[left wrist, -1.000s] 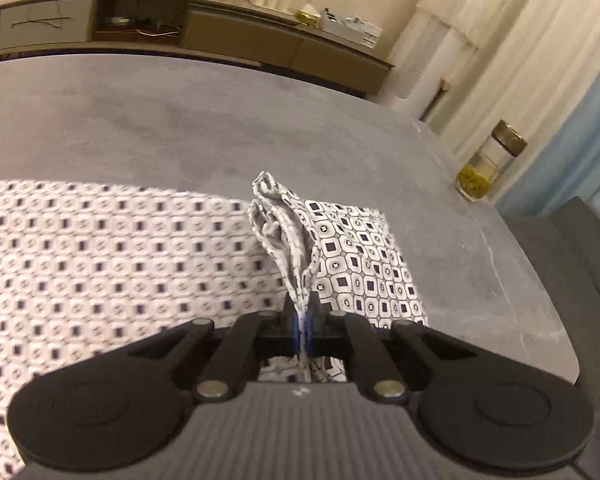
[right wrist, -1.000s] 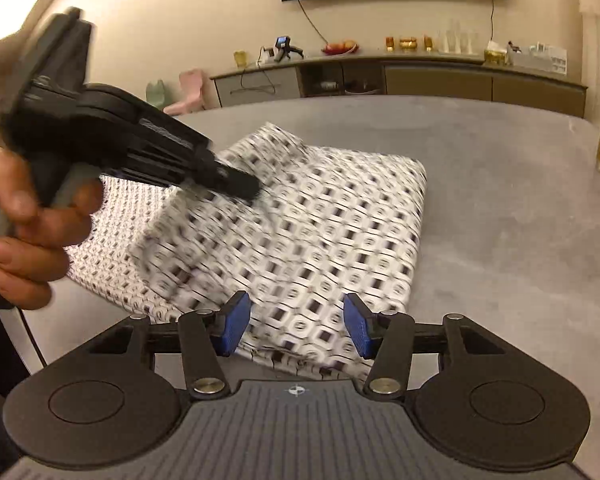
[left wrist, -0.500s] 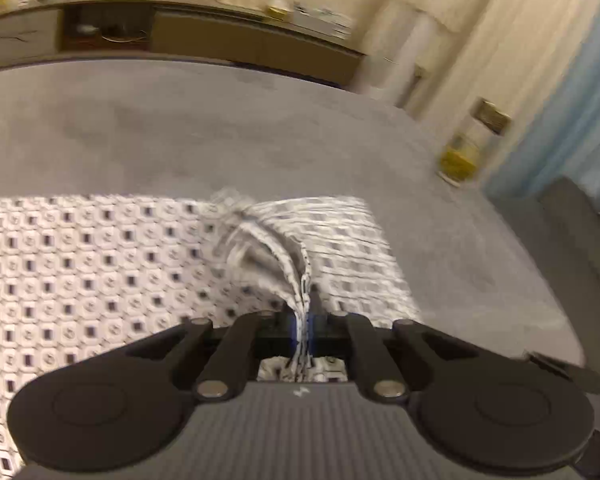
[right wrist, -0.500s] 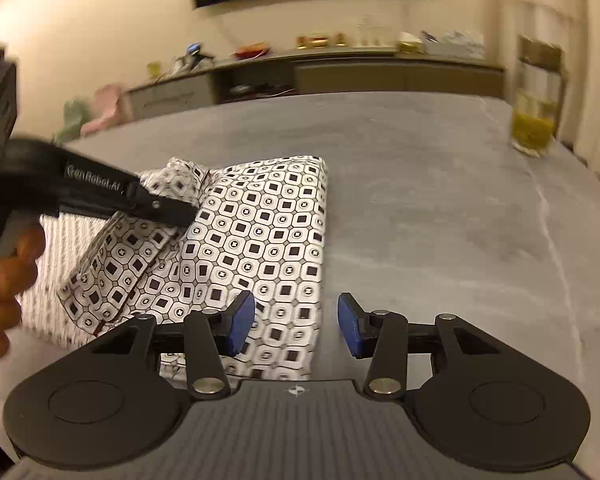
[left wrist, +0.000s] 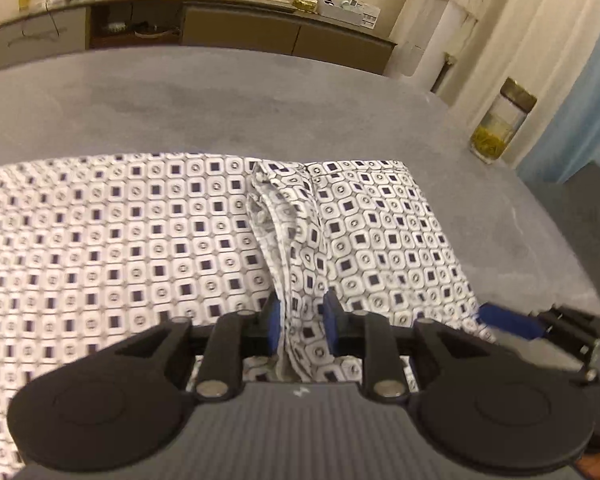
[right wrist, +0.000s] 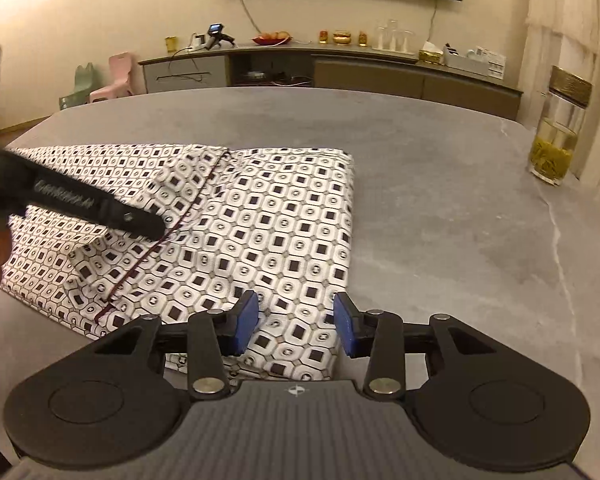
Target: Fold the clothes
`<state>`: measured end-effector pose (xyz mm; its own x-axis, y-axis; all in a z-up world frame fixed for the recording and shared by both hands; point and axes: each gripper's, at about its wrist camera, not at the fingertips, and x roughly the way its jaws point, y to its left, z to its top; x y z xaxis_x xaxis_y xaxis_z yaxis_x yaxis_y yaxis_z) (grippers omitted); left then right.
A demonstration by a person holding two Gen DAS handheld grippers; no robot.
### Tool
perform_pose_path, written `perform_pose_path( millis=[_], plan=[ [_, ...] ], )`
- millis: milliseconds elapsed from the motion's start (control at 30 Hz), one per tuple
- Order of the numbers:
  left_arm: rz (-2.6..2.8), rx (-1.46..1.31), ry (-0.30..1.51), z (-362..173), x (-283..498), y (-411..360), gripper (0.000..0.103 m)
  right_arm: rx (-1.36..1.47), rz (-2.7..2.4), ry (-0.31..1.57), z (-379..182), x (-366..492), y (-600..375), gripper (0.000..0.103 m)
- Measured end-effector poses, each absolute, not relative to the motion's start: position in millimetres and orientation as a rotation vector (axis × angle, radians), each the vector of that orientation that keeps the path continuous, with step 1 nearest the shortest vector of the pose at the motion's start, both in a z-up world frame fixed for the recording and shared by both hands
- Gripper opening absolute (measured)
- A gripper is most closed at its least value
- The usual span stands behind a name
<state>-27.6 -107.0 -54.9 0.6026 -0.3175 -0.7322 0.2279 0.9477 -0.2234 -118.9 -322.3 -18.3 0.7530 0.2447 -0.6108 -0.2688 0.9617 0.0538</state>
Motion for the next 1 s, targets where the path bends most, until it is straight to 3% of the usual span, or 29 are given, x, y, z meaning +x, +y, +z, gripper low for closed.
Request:
perform_pose_path(
  millis=[200, 367, 433, 633, 700, 800, 867, 900, 933, 1000],
  plan=[
    [-0.298, -0.085, 0.785, -33.7, -8.1, -109.0, 0.025, -0.005, 0.302, 0.639, -16.1, -124.0, -326.7, 0.044],
    [-0.258, -0.020, 0.841, -54.3, 29.8, -118.1, 0.023, 0.002, 0.310, 0.660, -20.0, -123.2, -326.1, 0.044],
    [-0.272, -0.008, 0.834, -52.7, 13.7, -114.8, 0.020, 0.005, 0.313, 0.668, -21.6, -122.8, -325.9, 0.044],
    [-0.429, 0.011, 0.857, -52.6, -53.3, -113.3, 0.023, 0.021, 0.318, 0.693, -24.5, -120.2, -326.8, 0.046],
    [-0.415, 0.063, 0.868, -63.4, -60.5, -117.3, 0.022, 0.022, 0.318, 0.701, -24.3, -118.3, -325.7, 0.049],
    [-0.402, 0.043, 0.875, -51.7, -55.8, -120.0, 0.022, 0.034, 0.308, 0.678, -18.4, -121.8, -326.3, 0.064],
    [-0.400, 0.038, 0.840, -33.7, -50.6, -126.7, 0.035, 0.047, 0.281, 0.651, -14.2, -125.8, -331.6, 0.086],
    [-0.399, 0.037, 0.821, -24.5, -48.0, -130.3, 0.056, 0.050, 0.261, 0.655, -15.1, -125.7, -333.5, 0.086],
    [-0.398, 0.036, 0.802, -15.3, -45.3, -134.0, 0.070, 0.048, 0.248, 0.674, -17.3, -123.9, -334.3, 0.084],
    [-0.404, 0.061, 0.784, -1.5, -34.1, -149.9, 0.071, 0.037, 0.264, 0.717, -23.5, -120.4, -331.7, 0.055]
  ],
)
